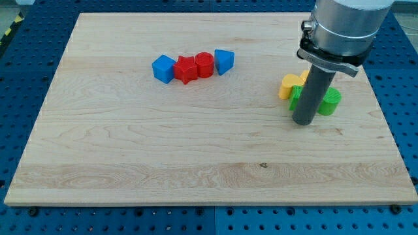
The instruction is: Separate heart from the group of blocks
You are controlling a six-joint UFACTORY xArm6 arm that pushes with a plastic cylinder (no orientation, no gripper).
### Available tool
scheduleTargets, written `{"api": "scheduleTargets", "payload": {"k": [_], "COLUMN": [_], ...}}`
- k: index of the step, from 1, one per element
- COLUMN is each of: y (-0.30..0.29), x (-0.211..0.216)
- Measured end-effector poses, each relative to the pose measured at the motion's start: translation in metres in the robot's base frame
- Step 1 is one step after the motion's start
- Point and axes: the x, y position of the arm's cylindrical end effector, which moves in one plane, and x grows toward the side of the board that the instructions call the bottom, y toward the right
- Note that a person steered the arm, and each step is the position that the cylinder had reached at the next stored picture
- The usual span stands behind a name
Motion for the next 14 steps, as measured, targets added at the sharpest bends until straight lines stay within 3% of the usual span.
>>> {"api": "scheduleTargets", "payload": {"k": [5, 8, 12, 14], "y": [0.021, -0.019, -0.025, 0.013], "x": [-0.038, -0.052, -0.074, -0.078]}}
